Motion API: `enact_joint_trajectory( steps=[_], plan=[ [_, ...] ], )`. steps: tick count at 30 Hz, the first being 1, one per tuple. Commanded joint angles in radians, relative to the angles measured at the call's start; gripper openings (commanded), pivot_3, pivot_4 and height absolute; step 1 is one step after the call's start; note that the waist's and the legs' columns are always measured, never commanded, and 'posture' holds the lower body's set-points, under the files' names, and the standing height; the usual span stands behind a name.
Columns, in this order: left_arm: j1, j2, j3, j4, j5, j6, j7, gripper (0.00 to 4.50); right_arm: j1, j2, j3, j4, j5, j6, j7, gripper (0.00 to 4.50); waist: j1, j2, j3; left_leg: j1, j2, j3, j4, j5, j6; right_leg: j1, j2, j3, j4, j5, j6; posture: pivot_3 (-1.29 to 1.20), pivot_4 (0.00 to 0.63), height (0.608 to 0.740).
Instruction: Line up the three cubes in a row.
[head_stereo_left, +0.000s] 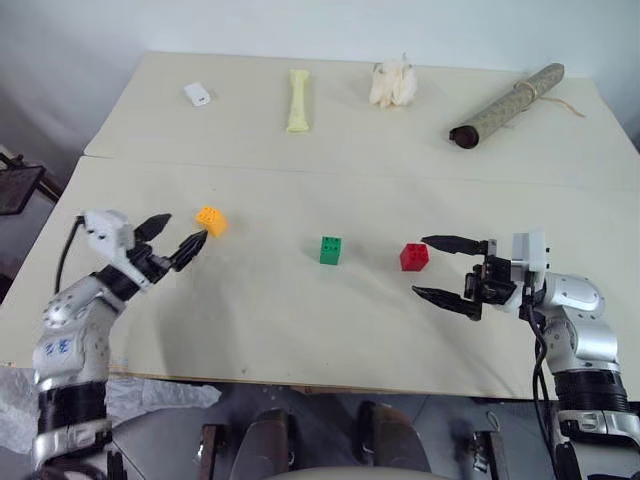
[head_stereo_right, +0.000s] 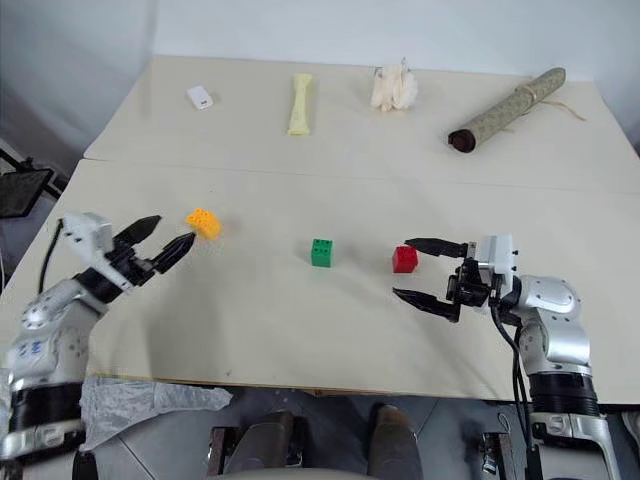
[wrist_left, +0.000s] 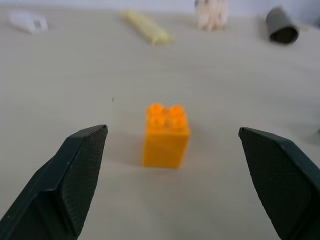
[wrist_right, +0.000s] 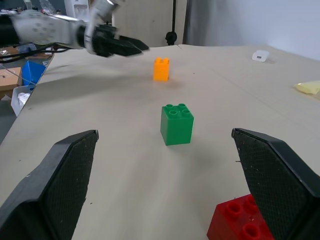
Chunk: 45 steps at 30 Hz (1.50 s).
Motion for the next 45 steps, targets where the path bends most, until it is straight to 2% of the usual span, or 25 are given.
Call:
enact_joint_trajectory(
  steps=[1,5,6,8,11,15,16,23,28,30,33,38,45],
  plan=[
    [-0.107,0.001,-0.045,0.145,0.058,-0.077,-0.024,4.48,0.038,-0.007,-0.025,-0.073,0.009,-0.006,-0.033,4.5,0.001,0.0,0.0,0.0,0.0,0.0,0.0,0.0,0.0,0.0,0.0,0.0,0.0,0.0,0.0,0.0,0.15,0.74],
    [-0.171,-0.036,-0.063,0.222,0.068,-0.123,-0.027,4.48,0.073,-0.002,-0.03,-0.113,0.014,-0.002,-0.07,4.5,0.0,0.0,0.0,0.0,0.0,0.0,-0.001,0.0,0.0,0.0,0.0,0.0,-0.001,0.0,0.0,0.0,0.15,0.74],
    [-0.183,-0.04,-0.07,0.247,0.096,-0.165,-0.006,4.3,0.087,-0.001,-0.03,-0.124,0.013,-0.003,-0.077,4.5,0.0,0.0,0.0,-0.001,0.0,0.0,-0.001,0.0,0.0,0.0,0.0,-0.001,-0.001,0.0,0.0,0.0,0.15,0.74],
    [-0.195,-0.045,-0.08,0.269,0.105,-0.179,-0.016,3.87,0.114,-0.001,-0.029,-0.143,0.013,-0.006,-0.086,4.5,-0.001,0.0,0.0,-0.001,0.0,0.0,-0.001,0.0,0.0,0.0,0.0,-0.001,-0.001,0.0,0.0,0.0,0.15,0.74],
    [-0.195,-0.037,-0.094,0.271,0.107,-0.169,-0.041,2.91,0.134,-0.003,-0.032,-0.164,0.019,-0.001,-0.102,4.5,-0.005,0.0,0.0,0.0,0.0,0.0,-0.001,0.0,0.0,0.0,0.0,-0.001,-0.001,0.0,0.0,0.0,0.15,0.74],
    [-0.207,0.021,-0.09,0.289,0.1,-0.14,-0.114,1.66,0.151,-0.009,-0.04,-0.173,0.02,-0.008,-0.114,4.5,-0.012,0.0,0.0,0.0,0.0,0.0,-0.001,0.0,0.0,0.0,0.0,-0.001,0.0,0.0,0.0,0.0,0.15,0.74],
    [-0.208,0.038,-0.094,0.293,0.097,-0.139,-0.153,1.51,0.155,-0.01,-0.041,-0.176,0.02,-0.01,-0.117,4.5,-0.013,0.0,0.0,0.0,0.0,0.0,-0.001,0.0,0.0,0.0,0.0,-0.001,0.0,0.0,0.0,0.0,0.15,0.74],
    [-0.296,0.123,-0.179,0.349,0.058,-0.275,-0.67,1.52,0.201,-0.037,-0.08,-0.187,0.027,-0.012,-0.12,4.5,0.001,0.0,0.0,-0.001,0.0,0.0,-0.001,0.0,0.0,-0.001,0.0,-0.001,-0.001,0.0,0.0,0.0,0.15,0.74],
    [-0.44,0.096,-0.308,0.545,0.185,-0.529,-0.876,1.52,0.212,-0.051,-0.094,-0.193,0.031,-0.007,-0.125,4.5,0.008,0.0,0.0,-0.001,0.0,0.001,-0.001,0.0,0.0,-0.001,0.0,-0.001,-0.001,0.0,0.0,0.0,0.15,0.74],
    [-0.52,0.057,-0.355,0.683,0.243,-0.617,-0.899,1.52,0.22,-0.053,-0.097,-0.202,0.031,-0.005,-0.127,4.5,0.011,0.0,0.0,-0.001,-0.001,0.002,-0.001,0.0,0.0,-0.001,0.0,-0.001,-0.001,0.0,0.0,0.0,0.15,0.74],
    [-0.616,0.006,-0.381,0.853,0.305,-0.707,-0.841,1.52,0.238,-0.053,-0.109,-0.229,0.033,0.0,-0.146,4.5,0.012,-0.001,0.0,-0.001,-0.001,0.002,-0.001,0.0,0.0,-0.001,0.0,-0.001,-0.001,0.0,0.0,0.0,0.15,0.74],
    [-0.677,-0.012,-0.388,0.974,0.368,-0.747,-0.809,1.52,0.277,-0.057,-0.126,-0.264,0.038,0.006,-0.168,4.5,0.007,-0.001,0.001,-0.002,0.0,0.002,-0.002,0.0,0.0,-0.002,0.0,-0.003,-0.001,0.0,0.0,0.0,0.15,0.74],
    [-0.697,-0.011,-0.359,1.006,0.386,-0.738,-0.82,3.79,0.302,-0.062,-0.133,-0.291,0.045,0.015,-0.185,4.5,0.004,-0.001,0.001,-0.002,0.0,0.002,-0.002,0.0,0.001,-0.003,0.0,-0.003,-0.001,0.0,0.0,0.0,0.15,0.74]
  ],
)
